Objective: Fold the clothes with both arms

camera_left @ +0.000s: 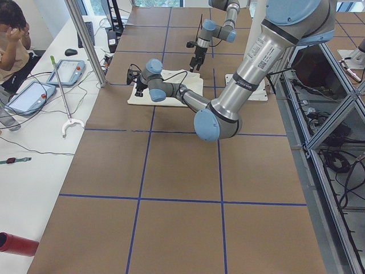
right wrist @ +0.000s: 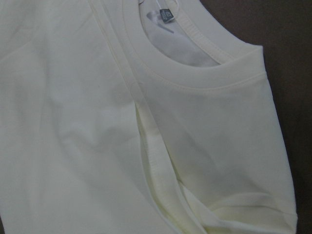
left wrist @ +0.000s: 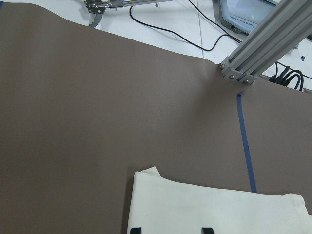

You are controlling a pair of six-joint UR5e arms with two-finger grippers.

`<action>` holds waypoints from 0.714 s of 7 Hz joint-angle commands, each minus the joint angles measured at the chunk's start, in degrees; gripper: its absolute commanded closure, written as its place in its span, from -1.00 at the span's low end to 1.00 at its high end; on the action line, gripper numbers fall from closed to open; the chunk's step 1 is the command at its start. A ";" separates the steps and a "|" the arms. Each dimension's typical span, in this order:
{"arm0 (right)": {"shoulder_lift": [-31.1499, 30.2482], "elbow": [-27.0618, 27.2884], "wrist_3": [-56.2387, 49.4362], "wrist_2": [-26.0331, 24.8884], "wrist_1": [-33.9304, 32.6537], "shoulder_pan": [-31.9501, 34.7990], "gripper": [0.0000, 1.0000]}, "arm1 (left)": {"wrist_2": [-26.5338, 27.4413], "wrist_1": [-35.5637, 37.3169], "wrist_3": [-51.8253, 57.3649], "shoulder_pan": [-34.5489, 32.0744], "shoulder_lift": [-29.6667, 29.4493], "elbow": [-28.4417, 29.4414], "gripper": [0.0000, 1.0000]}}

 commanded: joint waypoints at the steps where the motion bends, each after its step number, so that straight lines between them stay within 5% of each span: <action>1: 1.94 -0.54 0.51 -4.15 -3.70 -2.75 -0.88 | 0.00 -0.06 -0.16 -0.01 0.10 -0.12 -0.03; 5: 3.71 -5.37 0.43 -4.34 -3.79 -3.72 -0.67 | 0.00 -0.06 -0.07 -0.01 0.10 -0.21 -0.03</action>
